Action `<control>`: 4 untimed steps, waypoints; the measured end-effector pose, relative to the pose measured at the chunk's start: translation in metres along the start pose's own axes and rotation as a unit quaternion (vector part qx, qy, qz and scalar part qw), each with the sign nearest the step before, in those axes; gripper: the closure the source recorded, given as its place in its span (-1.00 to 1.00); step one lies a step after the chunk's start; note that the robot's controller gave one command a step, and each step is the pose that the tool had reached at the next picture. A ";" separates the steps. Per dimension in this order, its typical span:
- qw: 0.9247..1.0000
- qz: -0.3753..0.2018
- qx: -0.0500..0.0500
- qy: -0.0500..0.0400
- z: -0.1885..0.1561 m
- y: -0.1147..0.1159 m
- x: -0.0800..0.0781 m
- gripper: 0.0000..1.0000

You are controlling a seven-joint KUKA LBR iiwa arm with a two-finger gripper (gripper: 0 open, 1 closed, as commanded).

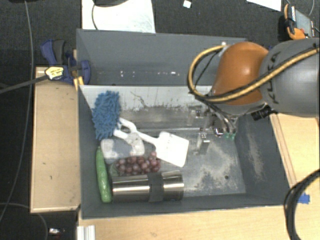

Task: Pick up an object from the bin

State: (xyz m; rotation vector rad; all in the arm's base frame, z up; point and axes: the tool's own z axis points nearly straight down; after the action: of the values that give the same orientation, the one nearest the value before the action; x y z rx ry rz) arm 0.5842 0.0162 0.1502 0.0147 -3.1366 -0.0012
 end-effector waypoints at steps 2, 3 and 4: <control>0.990 -0.140 -0.001 -0.001 0.081 0.082 -0.001 -1.00; 0.997 -0.071 0.000 -0.008 -0.014 0.091 -0.007 -1.00; 0.990 -0.140 -0.001 0.001 0.082 0.083 0.000 -1.00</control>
Offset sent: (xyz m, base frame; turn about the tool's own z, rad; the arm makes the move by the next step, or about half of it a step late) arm 0.0009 0.0798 -0.0802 -0.2821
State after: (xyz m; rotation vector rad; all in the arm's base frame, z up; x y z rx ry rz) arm 0.5827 0.0990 0.0687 0.4522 -3.1025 -0.0068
